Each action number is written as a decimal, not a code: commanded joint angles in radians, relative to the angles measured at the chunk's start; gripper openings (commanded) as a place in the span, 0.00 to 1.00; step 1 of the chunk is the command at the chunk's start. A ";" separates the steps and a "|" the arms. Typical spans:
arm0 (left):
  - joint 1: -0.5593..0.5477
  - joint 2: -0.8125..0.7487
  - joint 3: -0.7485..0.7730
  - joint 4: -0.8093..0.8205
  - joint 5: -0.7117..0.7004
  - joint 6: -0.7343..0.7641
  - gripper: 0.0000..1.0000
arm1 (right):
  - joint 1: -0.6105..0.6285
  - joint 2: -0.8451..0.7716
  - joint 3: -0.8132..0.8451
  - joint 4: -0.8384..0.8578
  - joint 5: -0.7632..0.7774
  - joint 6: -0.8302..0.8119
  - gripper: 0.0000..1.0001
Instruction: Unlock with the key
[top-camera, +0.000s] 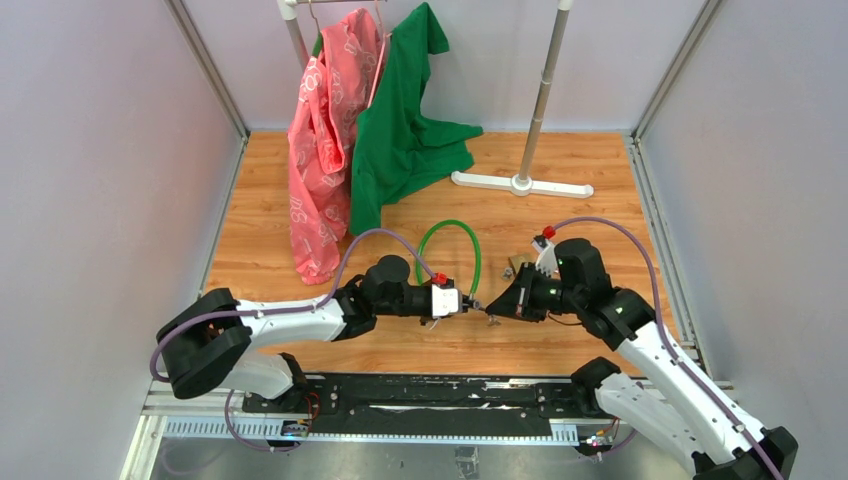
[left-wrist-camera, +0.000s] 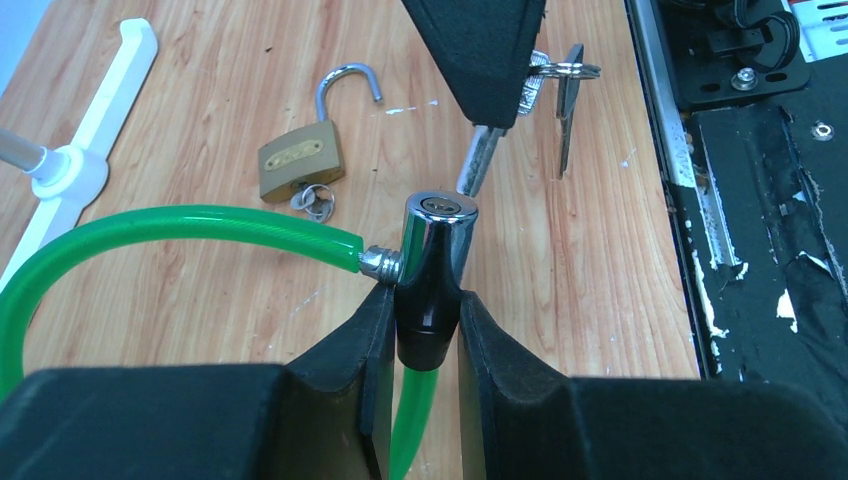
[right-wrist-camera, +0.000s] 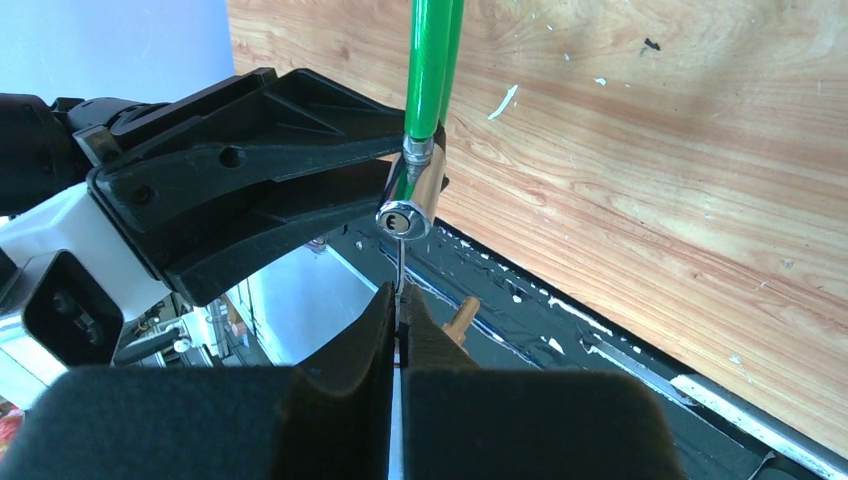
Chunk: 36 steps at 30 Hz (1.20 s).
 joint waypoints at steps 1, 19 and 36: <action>-0.008 0.003 0.030 0.085 0.007 0.034 0.00 | -0.014 -0.013 0.039 -0.012 0.016 -0.019 0.00; -0.010 0.006 0.030 0.088 0.032 0.033 0.00 | -0.015 0.011 0.038 0.013 0.026 -0.023 0.00; -0.017 0.020 0.040 0.088 0.040 0.030 0.00 | -0.015 0.016 0.029 0.031 0.021 -0.017 0.00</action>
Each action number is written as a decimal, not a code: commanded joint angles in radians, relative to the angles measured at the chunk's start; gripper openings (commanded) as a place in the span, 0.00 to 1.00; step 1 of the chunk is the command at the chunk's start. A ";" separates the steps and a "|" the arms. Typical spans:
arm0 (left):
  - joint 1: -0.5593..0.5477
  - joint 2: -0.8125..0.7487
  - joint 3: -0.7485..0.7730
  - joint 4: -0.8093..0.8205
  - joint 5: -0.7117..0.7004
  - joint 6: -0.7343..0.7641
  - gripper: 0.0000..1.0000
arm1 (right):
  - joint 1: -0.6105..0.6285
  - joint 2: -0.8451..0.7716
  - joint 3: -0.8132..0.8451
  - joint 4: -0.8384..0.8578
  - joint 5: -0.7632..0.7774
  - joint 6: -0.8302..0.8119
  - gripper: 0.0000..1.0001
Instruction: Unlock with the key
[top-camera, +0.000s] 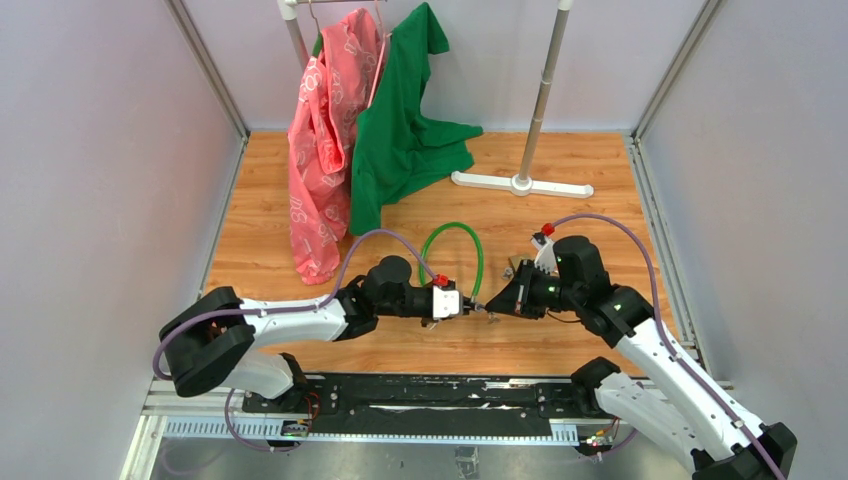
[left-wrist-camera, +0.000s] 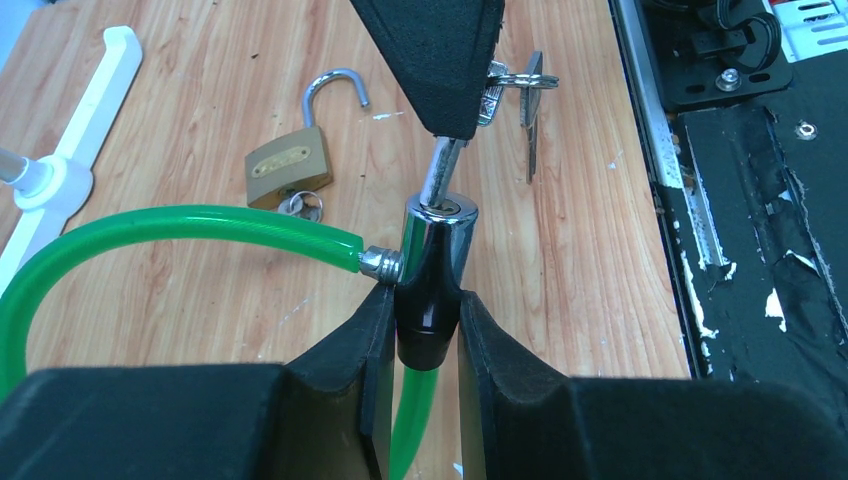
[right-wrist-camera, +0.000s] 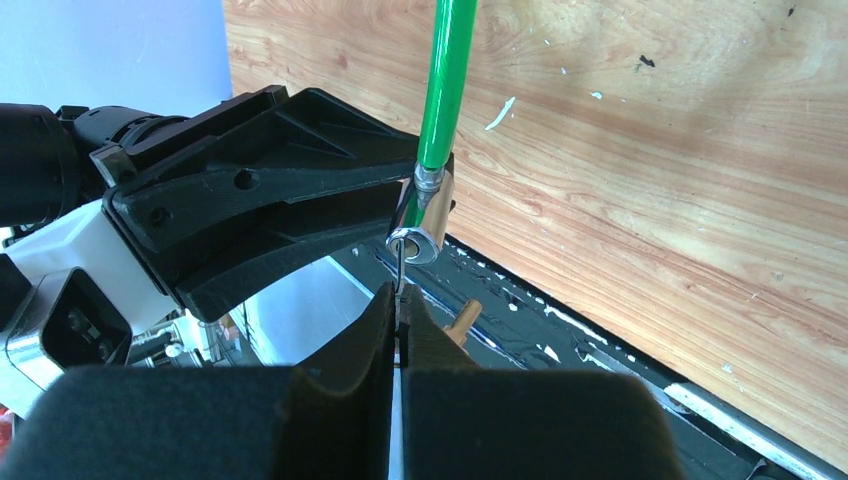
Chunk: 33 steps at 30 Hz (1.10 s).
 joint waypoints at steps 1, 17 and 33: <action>-0.013 0.006 0.040 0.075 0.017 0.031 0.00 | -0.014 -0.002 0.011 0.021 0.006 -0.002 0.00; -0.014 0.019 0.048 0.078 -0.026 0.021 0.00 | -0.014 -0.034 -0.022 -0.028 0.012 0.029 0.00; -0.015 0.016 0.047 0.078 -0.012 0.021 0.00 | -0.015 -0.018 0.008 -0.049 0.045 -0.002 0.00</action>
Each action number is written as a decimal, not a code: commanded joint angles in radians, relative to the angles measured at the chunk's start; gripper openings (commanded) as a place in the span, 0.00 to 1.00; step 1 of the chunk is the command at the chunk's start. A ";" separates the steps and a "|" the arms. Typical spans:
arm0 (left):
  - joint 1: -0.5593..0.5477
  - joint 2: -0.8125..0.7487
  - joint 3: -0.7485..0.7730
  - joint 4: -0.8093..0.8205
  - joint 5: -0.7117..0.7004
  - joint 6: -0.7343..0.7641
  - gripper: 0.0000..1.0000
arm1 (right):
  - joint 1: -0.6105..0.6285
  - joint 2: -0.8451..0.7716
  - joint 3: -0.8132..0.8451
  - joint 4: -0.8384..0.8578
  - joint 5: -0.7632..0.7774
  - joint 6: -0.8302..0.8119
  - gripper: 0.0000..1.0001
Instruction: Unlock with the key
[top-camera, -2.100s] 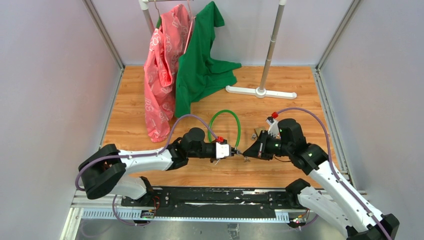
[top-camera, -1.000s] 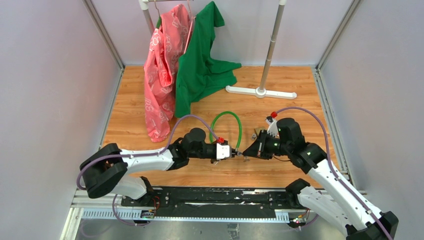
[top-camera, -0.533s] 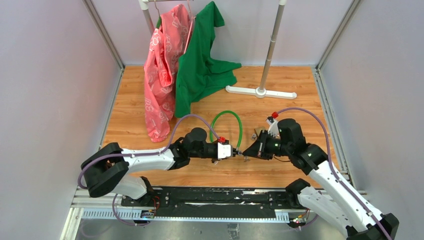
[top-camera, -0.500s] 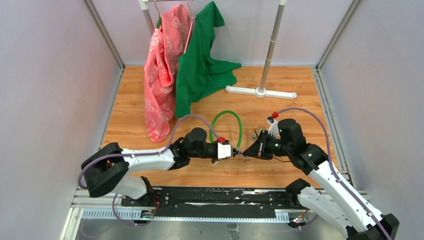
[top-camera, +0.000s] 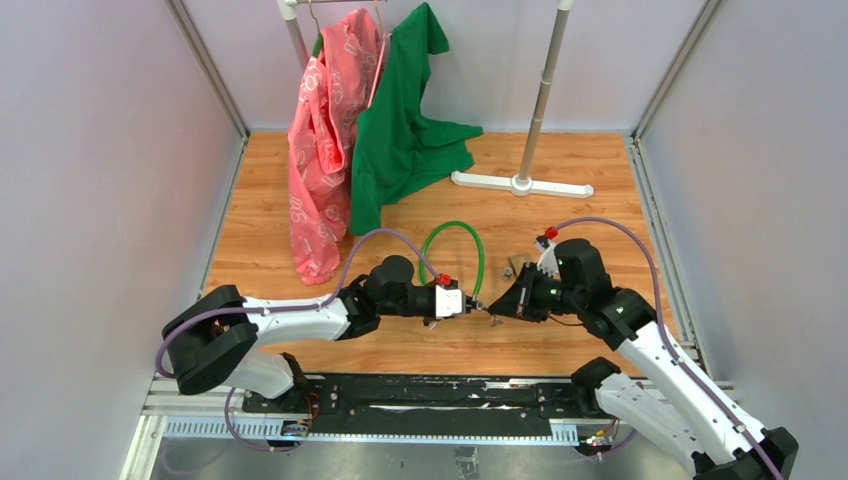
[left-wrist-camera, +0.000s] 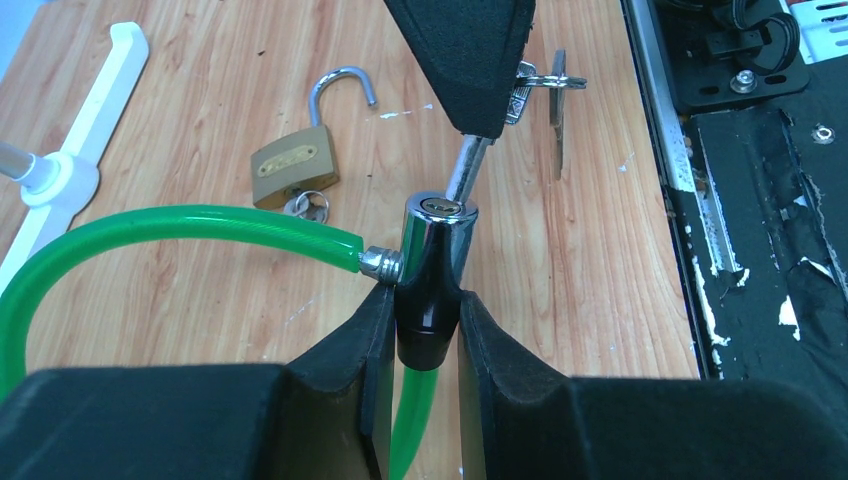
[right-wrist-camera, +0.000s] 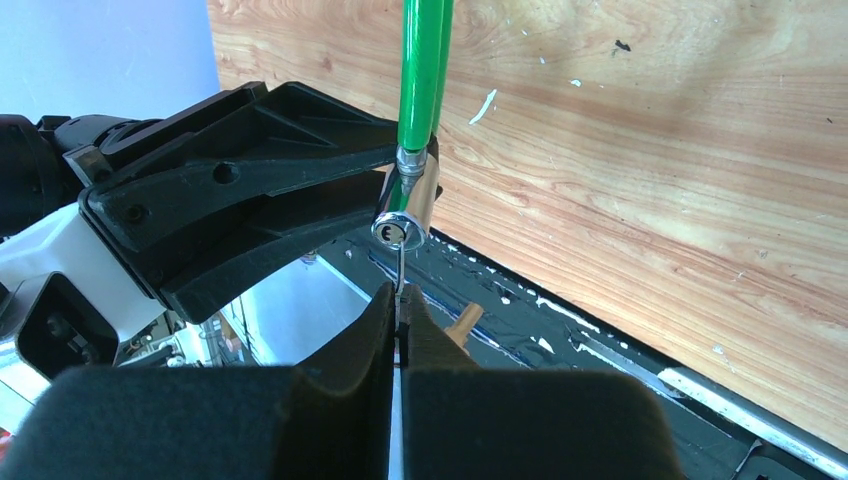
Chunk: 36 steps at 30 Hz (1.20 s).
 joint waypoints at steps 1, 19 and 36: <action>-0.010 0.000 0.032 0.074 0.010 0.022 0.00 | -0.015 0.009 0.019 -0.009 0.019 -0.021 0.00; -0.013 0.008 0.031 0.075 0.017 0.025 0.00 | -0.015 0.011 0.024 0.030 0.000 -0.021 0.00; -0.013 0.005 0.030 0.074 0.018 0.027 0.00 | -0.014 0.018 0.018 0.029 0.010 -0.024 0.00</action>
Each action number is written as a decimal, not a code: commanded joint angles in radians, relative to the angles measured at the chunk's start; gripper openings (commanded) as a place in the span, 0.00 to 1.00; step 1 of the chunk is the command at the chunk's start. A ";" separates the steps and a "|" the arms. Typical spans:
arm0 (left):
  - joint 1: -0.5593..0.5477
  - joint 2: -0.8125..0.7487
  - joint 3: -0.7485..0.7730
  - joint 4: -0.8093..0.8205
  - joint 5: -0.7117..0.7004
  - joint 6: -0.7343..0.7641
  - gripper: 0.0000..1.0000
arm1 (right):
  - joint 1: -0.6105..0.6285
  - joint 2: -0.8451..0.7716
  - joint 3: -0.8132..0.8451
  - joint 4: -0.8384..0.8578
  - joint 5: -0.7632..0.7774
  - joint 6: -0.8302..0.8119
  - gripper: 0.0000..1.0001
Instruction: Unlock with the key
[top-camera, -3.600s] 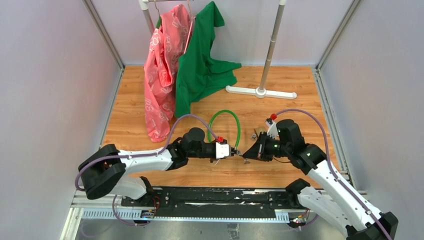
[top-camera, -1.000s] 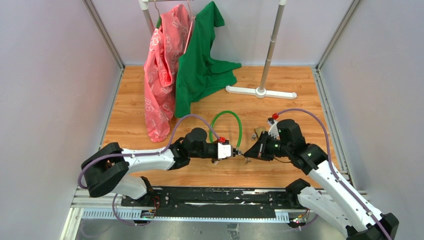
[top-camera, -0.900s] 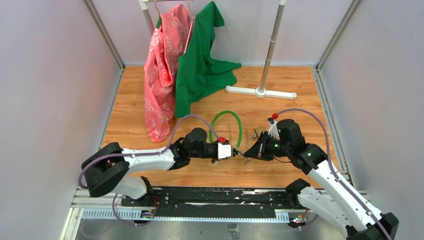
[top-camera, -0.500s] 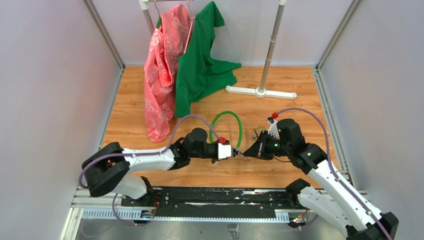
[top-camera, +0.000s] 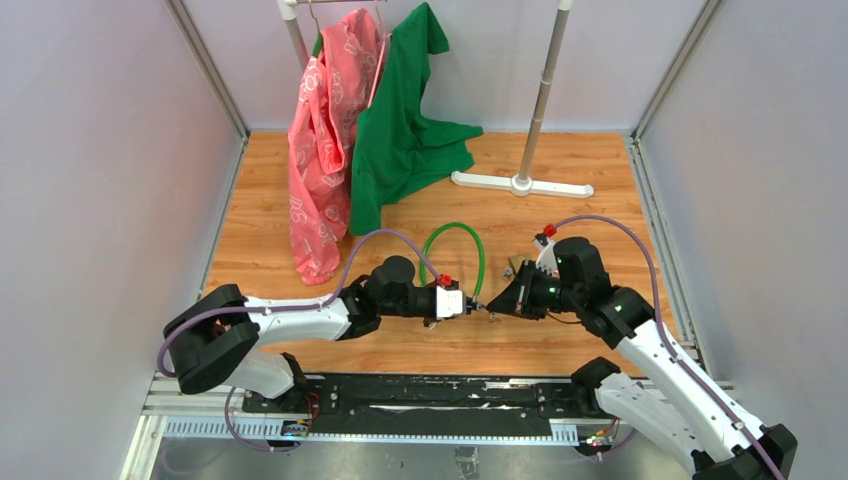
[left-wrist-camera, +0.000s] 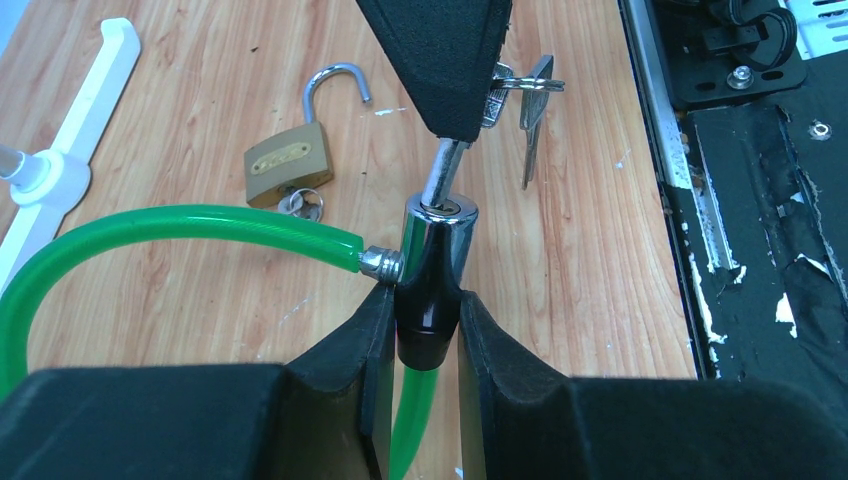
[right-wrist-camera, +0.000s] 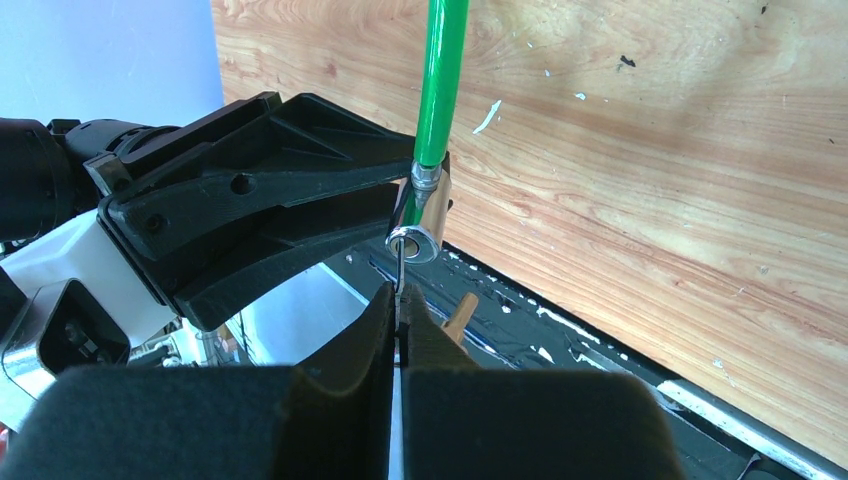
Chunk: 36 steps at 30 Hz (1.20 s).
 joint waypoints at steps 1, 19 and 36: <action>-0.012 -0.002 0.029 0.077 0.018 0.027 0.00 | -0.014 0.003 0.013 0.003 0.009 -0.012 0.00; -0.021 0.018 0.046 0.082 -0.020 0.010 0.00 | -0.014 0.004 -0.066 0.010 -0.022 0.052 0.00; -0.031 0.038 0.054 0.083 -0.044 0.016 0.00 | -0.013 0.065 -0.067 -0.018 -0.054 0.046 0.00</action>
